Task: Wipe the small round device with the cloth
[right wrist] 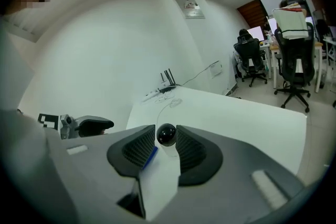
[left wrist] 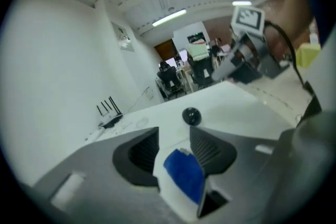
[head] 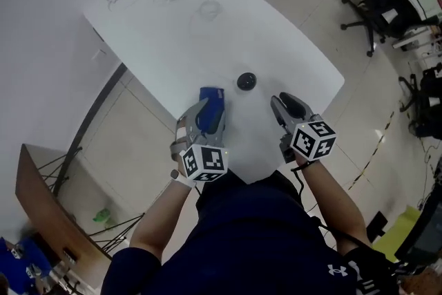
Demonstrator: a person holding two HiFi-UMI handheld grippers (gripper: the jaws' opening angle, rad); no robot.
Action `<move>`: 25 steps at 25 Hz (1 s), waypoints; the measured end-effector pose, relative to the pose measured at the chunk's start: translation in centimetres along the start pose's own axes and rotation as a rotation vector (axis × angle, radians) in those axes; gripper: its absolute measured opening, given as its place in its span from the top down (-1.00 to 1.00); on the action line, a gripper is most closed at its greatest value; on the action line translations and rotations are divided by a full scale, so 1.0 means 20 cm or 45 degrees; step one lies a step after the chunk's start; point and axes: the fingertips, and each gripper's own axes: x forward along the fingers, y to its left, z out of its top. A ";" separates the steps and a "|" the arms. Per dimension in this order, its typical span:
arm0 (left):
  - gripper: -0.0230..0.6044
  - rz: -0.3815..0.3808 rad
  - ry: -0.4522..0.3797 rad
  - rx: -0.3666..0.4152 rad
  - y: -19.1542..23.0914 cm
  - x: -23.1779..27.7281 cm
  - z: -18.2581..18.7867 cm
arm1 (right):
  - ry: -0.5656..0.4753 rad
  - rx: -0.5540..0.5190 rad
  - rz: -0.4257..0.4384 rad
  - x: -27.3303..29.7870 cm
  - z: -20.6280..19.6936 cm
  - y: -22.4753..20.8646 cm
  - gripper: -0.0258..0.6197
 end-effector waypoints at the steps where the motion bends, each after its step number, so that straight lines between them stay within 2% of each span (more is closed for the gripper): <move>1: 0.38 -0.089 -0.036 -0.125 -0.04 -0.03 0.04 | -0.002 0.019 0.005 -0.02 -0.03 0.01 0.52; 4: 0.43 -0.490 -0.167 -0.641 -0.19 -0.06 0.25 | -0.061 0.094 -0.023 -0.09 -0.06 0.00 0.54; 5: 0.44 -0.563 -0.200 -0.819 -0.21 -0.07 0.32 | -0.076 0.121 -0.022 -0.12 -0.06 0.00 0.55; 7: 0.48 -0.586 -0.226 -1.107 -0.22 -0.07 0.39 | -0.091 0.166 0.002 -0.16 -0.07 0.02 0.56; 9: 0.50 -0.549 -0.205 -1.310 -0.26 -0.06 0.40 | -0.101 0.198 0.032 -0.22 -0.07 0.03 0.59; 10: 0.52 -0.522 -0.187 -1.377 -0.30 -0.06 0.40 | -0.103 0.211 0.046 -0.26 -0.07 0.03 0.59; 12: 0.56 -0.451 -0.150 -1.403 -0.40 -0.09 0.42 | -0.093 0.228 0.070 -0.36 -0.10 0.02 0.61; 14: 0.58 -0.382 -0.131 -1.336 -0.49 -0.13 0.47 | -0.069 0.226 0.089 -0.45 -0.14 0.00 0.65; 19: 0.62 -0.365 -0.115 -1.296 -0.62 -0.14 0.46 | -0.128 0.198 0.155 -0.54 -0.16 0.02 0.78; 21: 0.62 -0.361 -0.089 -1.265 -0.68 -0.17 0.46 | -0.155 0.142 0.180 -0.59 -0.17 0.06 0.85; 25: 0.63 -0.321 -0.075 -1.203 -0.76 -0.21 0.46 | -0.154 -0.028 0.267 -0.63 -0.18 0.15 0.85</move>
